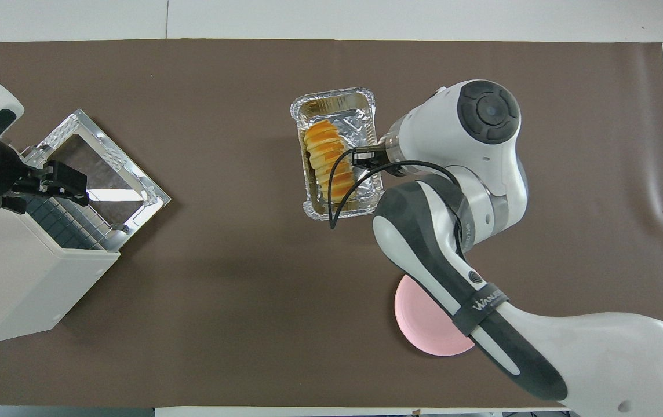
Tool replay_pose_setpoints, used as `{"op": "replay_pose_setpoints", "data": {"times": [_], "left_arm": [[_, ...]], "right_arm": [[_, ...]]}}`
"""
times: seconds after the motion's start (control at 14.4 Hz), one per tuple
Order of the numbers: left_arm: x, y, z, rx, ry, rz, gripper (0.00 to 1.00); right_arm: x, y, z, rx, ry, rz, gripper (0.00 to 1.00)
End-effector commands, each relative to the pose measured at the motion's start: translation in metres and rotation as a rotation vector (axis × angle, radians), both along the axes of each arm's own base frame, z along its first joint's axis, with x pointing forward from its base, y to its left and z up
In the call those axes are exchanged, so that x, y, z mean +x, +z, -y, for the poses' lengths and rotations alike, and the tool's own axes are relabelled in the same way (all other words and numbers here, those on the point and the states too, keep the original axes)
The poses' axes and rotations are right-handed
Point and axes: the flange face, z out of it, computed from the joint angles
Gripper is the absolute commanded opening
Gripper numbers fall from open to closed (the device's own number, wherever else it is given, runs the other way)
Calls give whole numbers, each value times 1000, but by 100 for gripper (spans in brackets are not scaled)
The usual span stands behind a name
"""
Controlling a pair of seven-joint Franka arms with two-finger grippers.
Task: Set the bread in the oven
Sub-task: 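Grip the foil tray edge and slide it toward the toaster oven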
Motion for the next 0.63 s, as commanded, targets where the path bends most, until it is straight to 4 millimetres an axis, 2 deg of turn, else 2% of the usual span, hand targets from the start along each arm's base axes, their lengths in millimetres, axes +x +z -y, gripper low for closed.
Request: {"op": "replay_pose_setpoints", "data": {"times": [0.0,0.14,0.28,0.35,0.56], "left_arm": [[-7,2,-3,15,-2,17,100],[-7,2,-3,17,-2,17,100],[-7,2,-3,17,-2,17,100],[-7,2,-3,17,-2,17,100],[-7,2,-3,15,-2,16,100]], "right_arm": [[15,-24,-66,64,-79,-27,0],[5,-38,-99,105,-89,13,0],[-4,-60,-115,106,-98,-7,0],[-8,-66,-120,104,-95,1,0],[-17,-92,-116,107,-103,19,0]]}}
